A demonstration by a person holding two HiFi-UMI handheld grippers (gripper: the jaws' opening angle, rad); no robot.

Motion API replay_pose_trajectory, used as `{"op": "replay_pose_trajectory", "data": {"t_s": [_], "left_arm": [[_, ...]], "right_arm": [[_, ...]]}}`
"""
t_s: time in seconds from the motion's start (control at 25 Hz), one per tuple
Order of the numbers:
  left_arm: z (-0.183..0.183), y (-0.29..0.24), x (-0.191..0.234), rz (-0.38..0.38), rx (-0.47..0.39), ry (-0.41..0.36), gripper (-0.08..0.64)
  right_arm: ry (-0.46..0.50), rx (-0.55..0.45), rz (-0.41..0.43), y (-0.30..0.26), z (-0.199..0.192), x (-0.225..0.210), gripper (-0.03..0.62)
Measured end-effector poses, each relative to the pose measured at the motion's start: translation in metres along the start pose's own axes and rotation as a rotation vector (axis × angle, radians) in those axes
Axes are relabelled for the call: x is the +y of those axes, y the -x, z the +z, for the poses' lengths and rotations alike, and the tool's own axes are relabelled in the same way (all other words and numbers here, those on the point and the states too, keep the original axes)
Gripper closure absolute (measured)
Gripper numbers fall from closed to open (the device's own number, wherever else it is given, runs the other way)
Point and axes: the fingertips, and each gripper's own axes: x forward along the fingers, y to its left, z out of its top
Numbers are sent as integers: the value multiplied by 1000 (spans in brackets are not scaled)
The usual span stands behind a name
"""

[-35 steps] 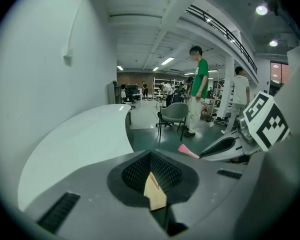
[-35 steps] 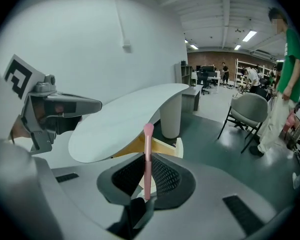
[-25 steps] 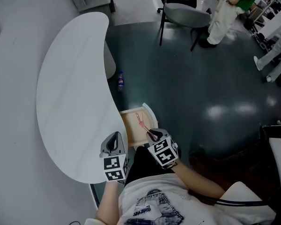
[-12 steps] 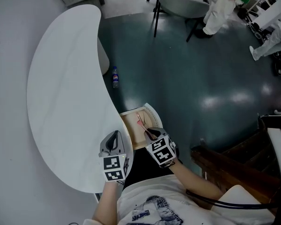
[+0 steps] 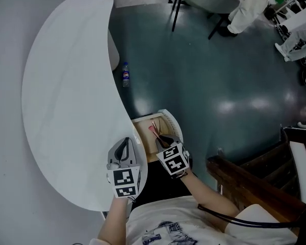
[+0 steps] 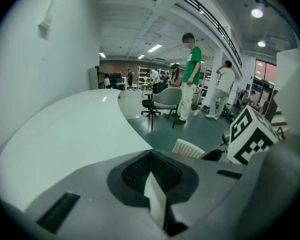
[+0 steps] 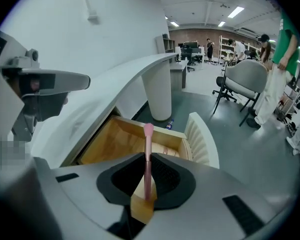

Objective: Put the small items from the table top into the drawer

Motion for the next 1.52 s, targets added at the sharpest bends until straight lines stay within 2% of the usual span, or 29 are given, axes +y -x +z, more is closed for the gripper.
{"op": "replay_pose_trajectory", "data": {"t_s": [0.68,1.08,1.52], "left_arm": [[-25,-12,13,5,46,-9,526],[-28,-13,12,-2,52,-5,526],[-25,-13,14,2,52,-11,526]], "right_arm": [[24,54,-53,-61,-17,-5,532],[57,192,-79,-84,-36,-8,532],[52,224,-75,-116,-39,-17,532]]}}
